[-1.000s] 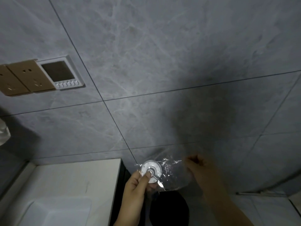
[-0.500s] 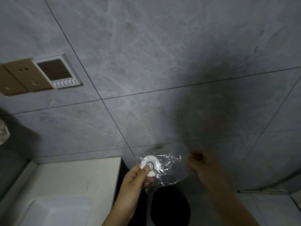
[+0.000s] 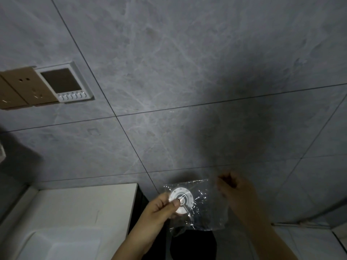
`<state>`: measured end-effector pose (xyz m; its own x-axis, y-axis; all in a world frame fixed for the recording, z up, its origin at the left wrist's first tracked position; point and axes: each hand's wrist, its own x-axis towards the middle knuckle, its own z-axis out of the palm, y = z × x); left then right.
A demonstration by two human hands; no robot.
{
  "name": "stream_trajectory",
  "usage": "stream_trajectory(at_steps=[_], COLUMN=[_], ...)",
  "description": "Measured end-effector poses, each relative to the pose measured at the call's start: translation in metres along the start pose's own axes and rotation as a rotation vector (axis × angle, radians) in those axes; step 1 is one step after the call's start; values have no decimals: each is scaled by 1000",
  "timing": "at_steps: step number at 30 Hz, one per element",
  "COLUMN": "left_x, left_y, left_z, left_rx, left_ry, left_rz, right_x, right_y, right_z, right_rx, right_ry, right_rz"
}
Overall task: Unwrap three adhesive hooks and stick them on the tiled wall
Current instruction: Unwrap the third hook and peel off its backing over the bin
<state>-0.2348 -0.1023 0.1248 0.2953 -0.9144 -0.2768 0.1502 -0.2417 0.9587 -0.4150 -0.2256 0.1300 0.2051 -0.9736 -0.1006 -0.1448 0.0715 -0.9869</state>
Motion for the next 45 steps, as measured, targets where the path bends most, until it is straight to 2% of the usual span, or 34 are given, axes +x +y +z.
stream_trajectory(at_steps=[6,10,13,18,20,24,29,35,39,45], left_x=[9,14,16,17,17,14,9,9,8,5], left_y=[-2,-6,-9,-7,-6,-5,-6,-12,-15,-27], left_z=[-4,-1,-3,-9,-11,-11,-7,-5,3,21], left_rx=[-50,-91,-88,-74,-61,-54,-25,-106,-101,-101], left_ry=[38,19,9,14,22,67,73,40,41,142], left_rz=[3,7,18,49,71,150,214,175,143,36], right_x=[-3,-11,-14,-14,-16,-22,-26,-24,-21,-16], right_y=[-10,-21,-29,-32,-33,-39,-42,-24,-12,2], right_z=[-1,1,6,11,15,22,25,31,29,19], right_rx=[-229,-525,-655,-531,-513,-648,-405,-277,-154,21], right_ry=[99,99,44,-105,-85,-62,-253,-339,-303,-129], right_rz=[-128,-430,-517,-412,-380,-367,-196,-78,-34,4])
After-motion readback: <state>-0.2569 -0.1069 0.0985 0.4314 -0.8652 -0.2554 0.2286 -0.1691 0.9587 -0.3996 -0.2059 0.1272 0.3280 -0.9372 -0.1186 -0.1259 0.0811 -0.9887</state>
